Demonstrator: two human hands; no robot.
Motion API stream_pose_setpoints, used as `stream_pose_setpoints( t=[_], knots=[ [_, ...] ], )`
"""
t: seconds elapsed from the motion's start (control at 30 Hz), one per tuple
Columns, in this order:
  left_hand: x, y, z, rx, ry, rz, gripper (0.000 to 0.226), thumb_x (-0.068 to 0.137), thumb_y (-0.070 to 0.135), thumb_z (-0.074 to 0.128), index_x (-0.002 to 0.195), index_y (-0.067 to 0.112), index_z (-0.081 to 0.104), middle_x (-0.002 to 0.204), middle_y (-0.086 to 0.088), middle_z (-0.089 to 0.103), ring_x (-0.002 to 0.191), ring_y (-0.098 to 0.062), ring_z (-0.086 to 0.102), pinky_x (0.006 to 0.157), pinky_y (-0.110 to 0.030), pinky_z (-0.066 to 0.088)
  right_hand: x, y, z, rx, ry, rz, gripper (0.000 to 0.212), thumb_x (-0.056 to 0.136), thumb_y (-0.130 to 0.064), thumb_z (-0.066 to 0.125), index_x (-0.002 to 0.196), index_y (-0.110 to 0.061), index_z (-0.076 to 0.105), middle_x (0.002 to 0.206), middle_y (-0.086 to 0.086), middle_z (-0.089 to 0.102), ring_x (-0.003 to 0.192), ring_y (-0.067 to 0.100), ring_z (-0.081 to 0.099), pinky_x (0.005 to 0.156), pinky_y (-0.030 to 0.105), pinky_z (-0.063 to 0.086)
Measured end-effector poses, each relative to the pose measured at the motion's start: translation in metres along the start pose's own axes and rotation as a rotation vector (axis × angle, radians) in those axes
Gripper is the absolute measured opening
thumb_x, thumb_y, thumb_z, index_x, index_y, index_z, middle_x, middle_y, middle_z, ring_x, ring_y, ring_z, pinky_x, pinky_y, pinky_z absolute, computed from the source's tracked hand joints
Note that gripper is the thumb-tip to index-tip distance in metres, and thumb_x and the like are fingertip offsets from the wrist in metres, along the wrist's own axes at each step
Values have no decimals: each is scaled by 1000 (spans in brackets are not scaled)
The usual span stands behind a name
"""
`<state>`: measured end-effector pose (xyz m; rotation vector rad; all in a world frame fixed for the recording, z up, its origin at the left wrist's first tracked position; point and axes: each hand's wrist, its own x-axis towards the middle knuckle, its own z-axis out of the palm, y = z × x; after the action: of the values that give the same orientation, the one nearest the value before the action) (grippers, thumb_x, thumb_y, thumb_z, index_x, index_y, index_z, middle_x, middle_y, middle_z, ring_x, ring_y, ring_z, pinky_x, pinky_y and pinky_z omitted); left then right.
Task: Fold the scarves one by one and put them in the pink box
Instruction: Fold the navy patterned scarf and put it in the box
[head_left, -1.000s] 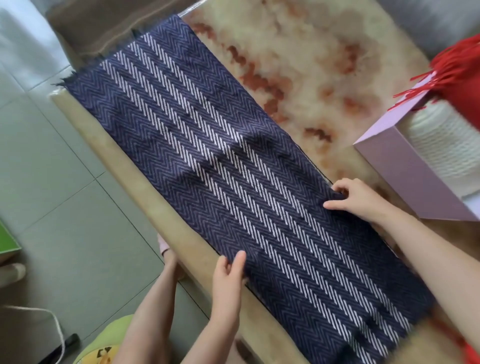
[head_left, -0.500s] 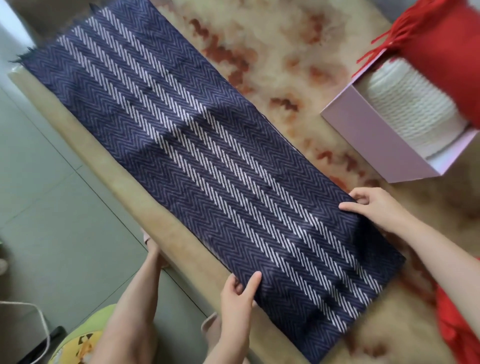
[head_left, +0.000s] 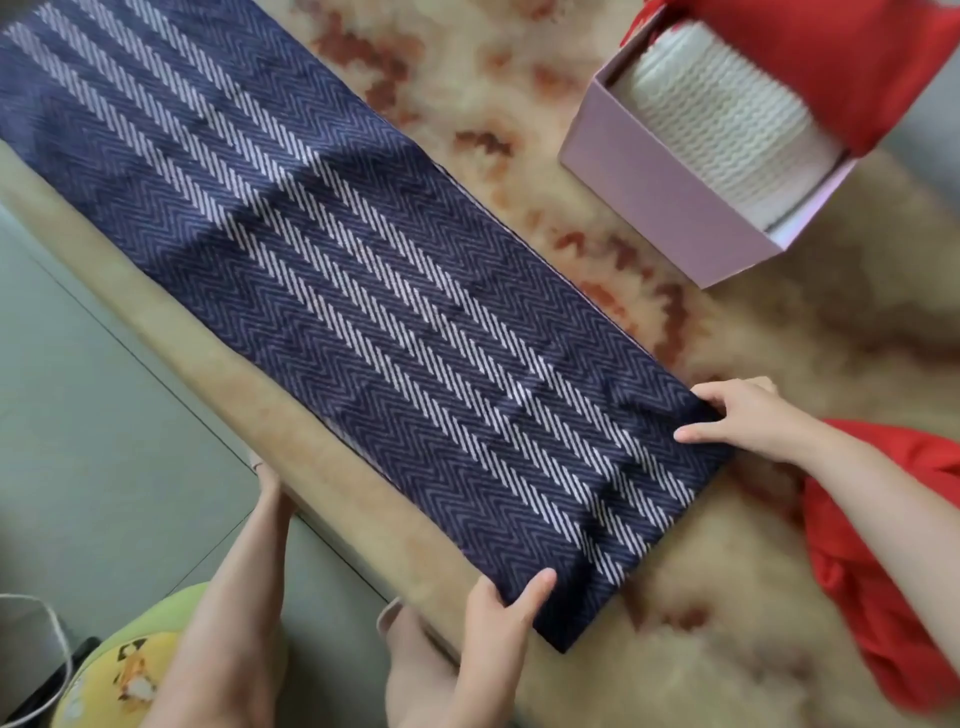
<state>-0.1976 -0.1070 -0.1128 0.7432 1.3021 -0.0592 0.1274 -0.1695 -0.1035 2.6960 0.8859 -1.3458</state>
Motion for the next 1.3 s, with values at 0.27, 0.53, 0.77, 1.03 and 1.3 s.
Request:
stream_pose_setpoints(
  t=[0.27, 0.53, 0.77, 1.03, 1.3],
  knots=[
    [-16, -34, 16, -26, 7, -90, 12, 92, 10, 57, 87, 3, 64, 67, -6, 65, 64, -16, 60, 61, -27, 57, -21, 50, 4, -76, 109, -19, 11, 82, -48, 64, 73, -45, 59, 81, 5, 59, 100, 23, 45, 75, 26, 14],
    [-26, -55, 31, 231, -57, -41, 24, 71, 0, 78, 82, 17, 67, 65, 11, 72, 63, -1, 64, 61, -12, 47, -29, 57, 10, -51, 107, -18, 23, 80, -36, 70, 73, -51, 54, 87, 0, 53, 104, 25, 42, 75, 23, 14],
    [-45, -57, 38, 249, 82, 65, 18, 89, 17, 63, 86, 34, 61, 93, 21, 68, 84, 12, 60, 78, -5, 44, -38, 54, -10, 132, 214, -67, 16, 82, -29, 69, 69, -35, 65, 68, -36, 62, 80, 1, 57, 101, 43, 28],
    [-43, -55, 45, 152, 10, -32, 15, 94, 18, 56, 101, 25, 66, 99, 14, 71, 96, 1, 62, 92, -22, 47, -36, 55, -14, 59, 287, -62, 21, 86, -29, 66, 67, -36, 60, 63, -25, 65, 86, 17, 58, 95, 35, 25],
    [-39, -67, 34, 97, -40, -193, 14, 85, -2, 64, 74, 7, 60, 57, 1, 69, 53, 0, 60, 66, -13, 44, -40, 59, 7, 86, 291, 35, 11, 85, -32, 67, 76, -28, 63, 79, 0, 65, 98, 20, 56, 83, 23, 18]
  ],
)
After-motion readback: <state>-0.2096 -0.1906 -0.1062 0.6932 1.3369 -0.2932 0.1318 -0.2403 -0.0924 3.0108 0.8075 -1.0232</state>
